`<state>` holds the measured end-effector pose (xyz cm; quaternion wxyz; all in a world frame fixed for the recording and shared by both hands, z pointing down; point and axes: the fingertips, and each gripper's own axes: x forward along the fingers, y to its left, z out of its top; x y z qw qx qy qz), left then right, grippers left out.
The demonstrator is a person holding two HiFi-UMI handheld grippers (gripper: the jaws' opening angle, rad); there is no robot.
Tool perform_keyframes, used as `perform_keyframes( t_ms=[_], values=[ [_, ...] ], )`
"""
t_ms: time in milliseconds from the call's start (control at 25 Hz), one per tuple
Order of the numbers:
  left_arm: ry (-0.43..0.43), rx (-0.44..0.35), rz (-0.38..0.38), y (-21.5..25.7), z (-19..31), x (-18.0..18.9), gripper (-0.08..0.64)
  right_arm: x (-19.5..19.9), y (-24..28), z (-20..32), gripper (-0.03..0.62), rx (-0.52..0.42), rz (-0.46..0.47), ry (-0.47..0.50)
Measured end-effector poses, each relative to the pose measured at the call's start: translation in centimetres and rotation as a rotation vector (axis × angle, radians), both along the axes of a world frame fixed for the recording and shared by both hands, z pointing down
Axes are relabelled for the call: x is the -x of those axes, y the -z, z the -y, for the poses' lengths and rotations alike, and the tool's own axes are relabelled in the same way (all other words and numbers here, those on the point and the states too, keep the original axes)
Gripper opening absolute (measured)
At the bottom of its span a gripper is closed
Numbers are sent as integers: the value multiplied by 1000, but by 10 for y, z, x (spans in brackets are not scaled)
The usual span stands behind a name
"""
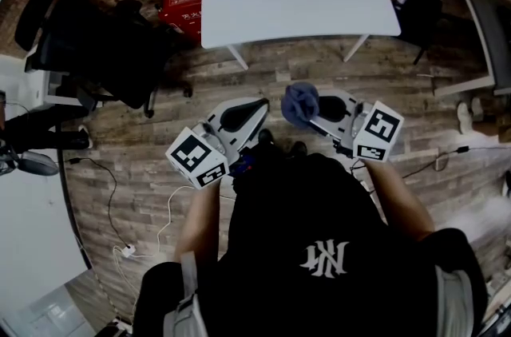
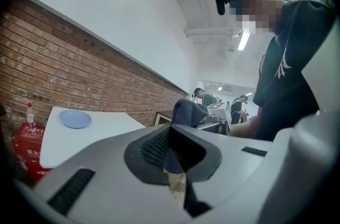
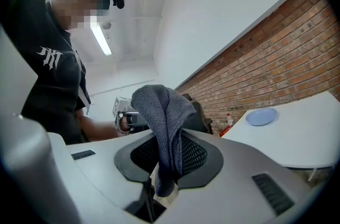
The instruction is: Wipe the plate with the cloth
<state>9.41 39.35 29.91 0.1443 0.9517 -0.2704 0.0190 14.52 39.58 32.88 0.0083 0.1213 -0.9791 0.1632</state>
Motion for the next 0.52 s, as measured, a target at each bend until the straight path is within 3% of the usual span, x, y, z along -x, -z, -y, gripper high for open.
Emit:
perform_keyframes(
  t_ms=[520],
  values=[
    [39,10,-17,-9,10,2,2,-2,-4,11,86,-23,7,12]
  ],
)
